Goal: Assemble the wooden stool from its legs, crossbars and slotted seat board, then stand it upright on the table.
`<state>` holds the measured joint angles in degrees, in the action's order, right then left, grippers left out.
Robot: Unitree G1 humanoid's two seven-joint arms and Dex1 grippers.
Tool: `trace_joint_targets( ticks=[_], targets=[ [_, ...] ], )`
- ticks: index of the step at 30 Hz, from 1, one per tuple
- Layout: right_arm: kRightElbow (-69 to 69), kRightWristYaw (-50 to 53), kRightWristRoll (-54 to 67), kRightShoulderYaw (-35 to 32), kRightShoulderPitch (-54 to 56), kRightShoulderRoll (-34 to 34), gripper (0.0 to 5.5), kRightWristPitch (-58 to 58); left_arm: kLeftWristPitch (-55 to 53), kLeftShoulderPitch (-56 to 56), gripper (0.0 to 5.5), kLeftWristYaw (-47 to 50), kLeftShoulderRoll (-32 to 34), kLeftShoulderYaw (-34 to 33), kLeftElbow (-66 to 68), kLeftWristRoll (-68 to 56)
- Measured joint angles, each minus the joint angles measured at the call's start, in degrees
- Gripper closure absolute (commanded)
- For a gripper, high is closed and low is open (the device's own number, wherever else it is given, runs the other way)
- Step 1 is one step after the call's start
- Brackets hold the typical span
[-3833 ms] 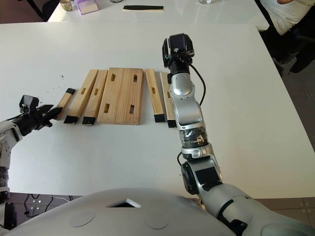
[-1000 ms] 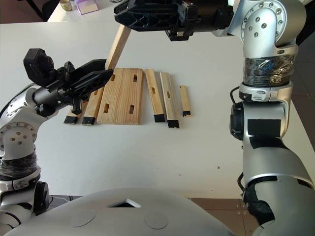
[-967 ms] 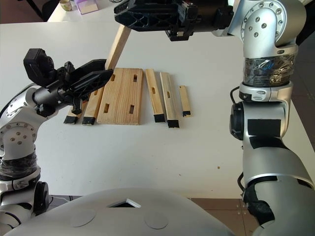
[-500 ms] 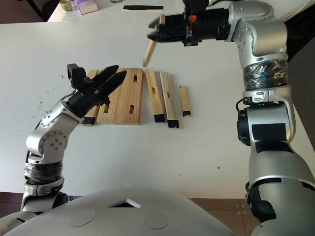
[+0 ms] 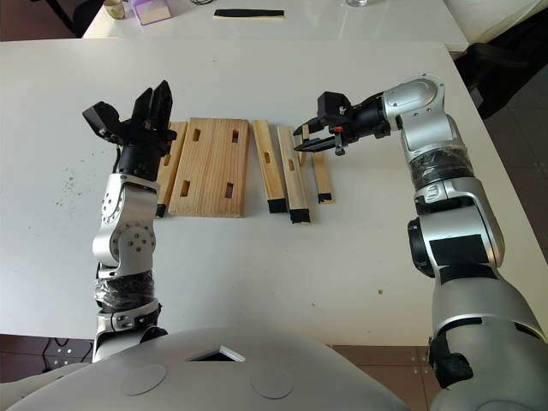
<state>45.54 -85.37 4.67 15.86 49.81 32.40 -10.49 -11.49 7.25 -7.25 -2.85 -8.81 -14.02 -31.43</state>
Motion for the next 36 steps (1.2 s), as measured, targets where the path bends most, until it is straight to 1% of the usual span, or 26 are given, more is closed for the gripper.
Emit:
trace_joint_targets(
  ticks=[11, 22, 27, 36],
  targets=[
    [-0.55, -2.29, -0.14, -1.95, 0.08, -0.14, 4.18, -2.62, 0.00, -1.44, 3.24, 0.64, -0.65, 0.27, -0.47, 0.42],
    [-2.20, -4.35, 1.87, -2.90, 0.52, -1.78, 4.18, -0.05, 0.05, -1.50, 3.24, 0.60, -0.61, 0.80, -0.40, 0.58],
    [-3.51, -4.87, 2.10, -2.94, -0.91, -1.78, 4.18, 1.65, -0.03, -1.57, 3.24, 0.57, -0.59, 1.27, -0.41, 0.57],
    [-3.26, -4.28, 2.06, -3.00, -1.71, -1.77, 4.18, 1.54, -0.02, -1.98, 3.24, 0.54, -0.59, 1.72, -0.41, 0.57]
  ],
)
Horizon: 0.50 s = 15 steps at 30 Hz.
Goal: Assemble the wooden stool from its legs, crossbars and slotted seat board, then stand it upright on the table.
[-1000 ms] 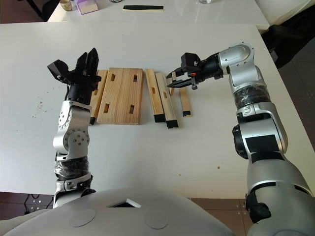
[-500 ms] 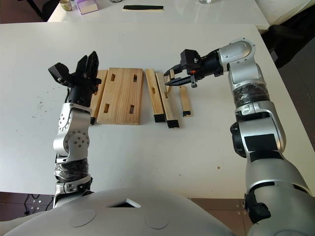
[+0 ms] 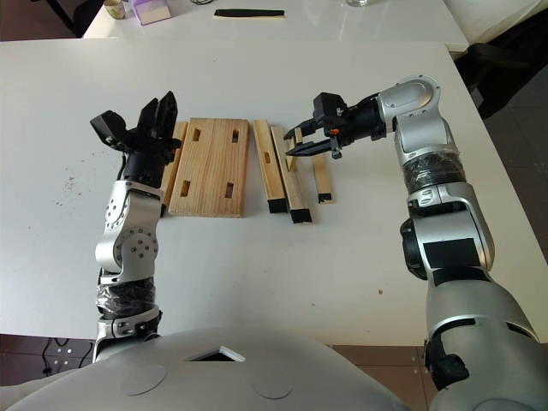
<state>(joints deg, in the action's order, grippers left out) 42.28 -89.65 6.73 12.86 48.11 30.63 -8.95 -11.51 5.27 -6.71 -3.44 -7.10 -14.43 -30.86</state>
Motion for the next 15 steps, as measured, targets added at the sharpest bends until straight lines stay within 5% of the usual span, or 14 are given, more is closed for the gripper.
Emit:
trace_joint_targets(
  ticks=[15],
  targets=[
    [5.34, -0.14, -1.22, 0.43, 1.83, -1.07, 4.18, -1.09, 0.01, -1.47, 3.24, -0.02, -0.11, 0.62, -0.92, -0.02]
  ],
)
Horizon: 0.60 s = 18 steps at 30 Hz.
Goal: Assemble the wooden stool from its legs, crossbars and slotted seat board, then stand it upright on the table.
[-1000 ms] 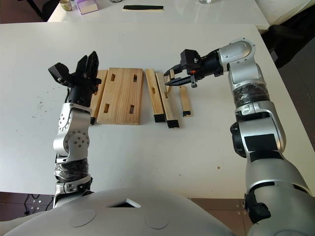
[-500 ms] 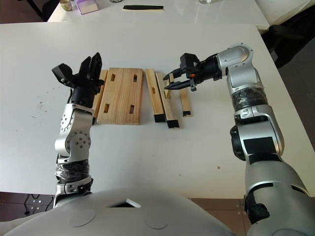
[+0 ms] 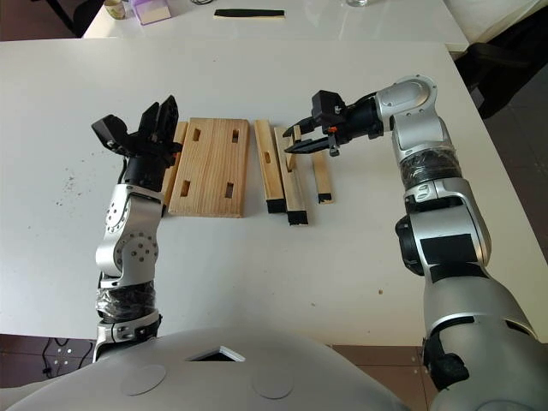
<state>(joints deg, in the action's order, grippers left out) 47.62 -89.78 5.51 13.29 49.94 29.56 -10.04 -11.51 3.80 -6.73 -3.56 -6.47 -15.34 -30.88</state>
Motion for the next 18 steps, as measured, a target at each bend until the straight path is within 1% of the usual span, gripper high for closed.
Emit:
trace_joint_targets(
  ticks=[10, 13, 18],
  targets=[
    [-1.32, -1.33, 1.25, -0.13, -0.53, 0.06, 4.18, 9.51, 0.00, -1.28, 3.24, -0.05, -0.10, 0.41, -0.99, -0.01],
    [-0.16, 0.06, 1.20, -0.05, -0.37, -0.40, 4.18, 9.68, 0.01, -1.85, 3.24, -0.04, -0.15, 0.58, -1.23, 0.00],
    [0.29, 2.76, 1.07, 0.21, -0.87, -1.12, 4.18, 6.74, -0.15, -1.89, 3.24, -0.02, -0.11, 1.06, -1.34, -0.11]
  ],
)
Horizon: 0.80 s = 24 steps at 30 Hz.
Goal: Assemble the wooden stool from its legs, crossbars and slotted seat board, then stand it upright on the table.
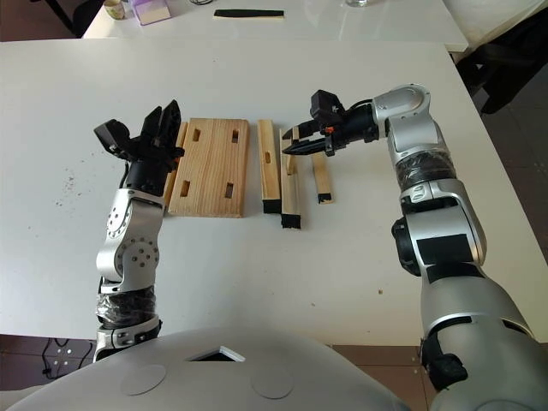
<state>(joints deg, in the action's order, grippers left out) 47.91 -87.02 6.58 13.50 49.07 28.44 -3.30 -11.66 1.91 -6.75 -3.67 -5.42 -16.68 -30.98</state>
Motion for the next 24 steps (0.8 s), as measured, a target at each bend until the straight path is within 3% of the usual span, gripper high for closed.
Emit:
trace_joint_targets(
  ticks=[12, 19, 24],
  targets=[
    [0.03, 2.37, 0.14, -0.06, -1.07, 0.06, 4.18, -1.96, -0.14, 0.38, 3.24, -0.06, 0.38, -0.22, 0.03, -0.32],
    [1.61, 2.48, 0.85, -2.40, -4.64, -0.49, 2.92, 3.51, -0.14, 1.60, 3.24, -0.86, 0.72, -0.79, 1.13, -0.46],
    [-2.65, 4.22, -0.04, -2.79, -4.98, 1.36, 2.92, 4.44, 0.01, 1.70, 3.24, -1.14, 0.53, -0.85, 1.57, -0.45]
  ],
)
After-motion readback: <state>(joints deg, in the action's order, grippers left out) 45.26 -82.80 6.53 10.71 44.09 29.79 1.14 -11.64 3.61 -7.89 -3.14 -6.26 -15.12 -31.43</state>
